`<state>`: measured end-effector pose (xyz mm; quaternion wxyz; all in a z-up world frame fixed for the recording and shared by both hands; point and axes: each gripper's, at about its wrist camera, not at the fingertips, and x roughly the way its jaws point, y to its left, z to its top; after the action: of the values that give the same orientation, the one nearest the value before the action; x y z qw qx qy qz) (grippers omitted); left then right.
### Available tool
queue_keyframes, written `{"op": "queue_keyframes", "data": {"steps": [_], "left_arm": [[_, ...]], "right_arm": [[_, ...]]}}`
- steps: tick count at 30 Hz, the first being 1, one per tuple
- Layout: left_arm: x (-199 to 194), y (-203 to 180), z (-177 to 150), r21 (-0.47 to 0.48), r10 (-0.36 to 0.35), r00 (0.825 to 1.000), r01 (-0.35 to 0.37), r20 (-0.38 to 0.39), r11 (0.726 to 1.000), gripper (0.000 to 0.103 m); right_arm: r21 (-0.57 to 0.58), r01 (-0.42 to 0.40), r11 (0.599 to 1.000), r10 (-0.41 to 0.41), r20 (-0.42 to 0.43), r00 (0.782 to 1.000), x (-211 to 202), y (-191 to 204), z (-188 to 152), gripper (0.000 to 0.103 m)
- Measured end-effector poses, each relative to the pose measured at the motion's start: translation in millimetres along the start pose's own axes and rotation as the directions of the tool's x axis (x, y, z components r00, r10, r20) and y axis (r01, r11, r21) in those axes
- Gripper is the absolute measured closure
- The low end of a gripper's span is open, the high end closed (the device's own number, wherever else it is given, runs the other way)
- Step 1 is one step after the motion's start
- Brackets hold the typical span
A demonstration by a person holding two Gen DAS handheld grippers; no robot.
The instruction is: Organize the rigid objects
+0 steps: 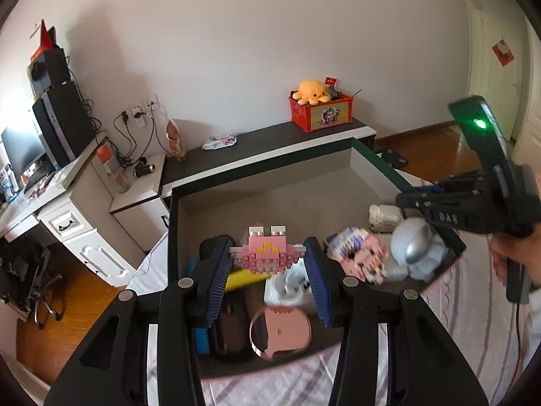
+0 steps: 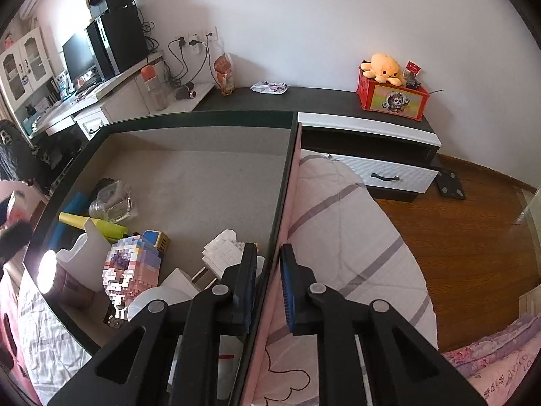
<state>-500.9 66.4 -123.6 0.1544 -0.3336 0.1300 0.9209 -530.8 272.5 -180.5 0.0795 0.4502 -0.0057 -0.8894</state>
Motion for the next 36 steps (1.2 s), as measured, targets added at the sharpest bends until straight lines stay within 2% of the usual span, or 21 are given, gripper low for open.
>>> {"op": "queue_keyframes", "data": {"steps": [8, 13, 14, 17, 18, 21, 27, 28, 30, 32, 36], "left_arm": [[40.3, -1.6, 16.1, -0.010, -0.027, 0.998, 0.026, -0.061, 1.000, 0.058], [45.2, -10.9, 15.5, -0.008, -0.032, 0.997, 0.032, -0.064, 0.999, 0.057], [44.5, -12.3, 14.8, -0.006, -0.034, 0.997, 0.034, -0.063, 0.999, 0.053], [39.1, -13.1, 11.9, -0.014, -0.022, 0.998, 0.022, -0.058, 1.000, 0.025], [36.1, -13.4, 11.3, -0.014, -0.017, 0.999, 0.017, -0.052, 1.000, 0.020], [26.1, -11.6, 9.7, -0.024, 0.004, 0.999, -0.004, -0.039, 1.000, 0.008], [-11.4, -4.1, 3.8, -0.058, 0.059, 0.998, -0.058, 0.015, 0.997, 0.001], [-20.4, -3.4, 1.5, -0.070, 0.067, 0.997, -0.065, 0.026, 0.995, 0.001], [-41.1, -0.2, -4.0, -0.099, 0.081, 0.995, -0.075, 0.056, 0.992, 0.000], [-62.4, 1.8, -9.9, -0.121, 0.088, 0.993, -0.077, 0.084, 0.990, 0.000], [-112.2, -1.6, -25.1, -0.142, 0.128, 0.982, -0.108, 0.141, 0.984, 0.000]], "right_arm": [[-0.002, 0.005, 1.000, -0.005, -0.006, 1.000, 2.0, 2.9, 3.3, 0.089], [-0.004, 0.005, 1.000, -0.005, -0.008, 1.000, 2.2, 3.1, 3.6, 0.089], [-0.003, 0.004, 1.000, -0.004, -0.008, 1.000, 2.2, 2.7, 3.3, 0.089], [-0.004, 0.006, 1.000, -0.006, -0.008, 1.000, 2.3, 2.3, 3.3, 0.089], [-0.004, 0.007, 1.000, -0.007, -0.007, 1.000, 2.2, 2.2, 3.3, 0.088], [-0.004, 0.007, 1.000, -0.007, -0.007, 1.000, 0.7, 3.2, 0.9, 0.086], [0.004, -0.008, 1.000, 0.008, 0.036, 0.999, -24.4, 7.4, -9.8, 0.085], [0.005, -0.012, 1.000, 0.012, 0.048, 0.999, -31.4, 8.4, -11.9, 0.081], [0.004, -0.011, 1.000, 0.010, 0.091, 0.996, -53.1, 13.5, -18.9, 0.060], [-0.002, -0.004, 1.000, 0.005, 0.136, 0.991, -74.6, 20.8, -26.3, 0.021], [-0.014, 0.000, 1.000, 0.003, 0.240, 0.971, -125.6, 43.1, -49.1, 0.016]]}}
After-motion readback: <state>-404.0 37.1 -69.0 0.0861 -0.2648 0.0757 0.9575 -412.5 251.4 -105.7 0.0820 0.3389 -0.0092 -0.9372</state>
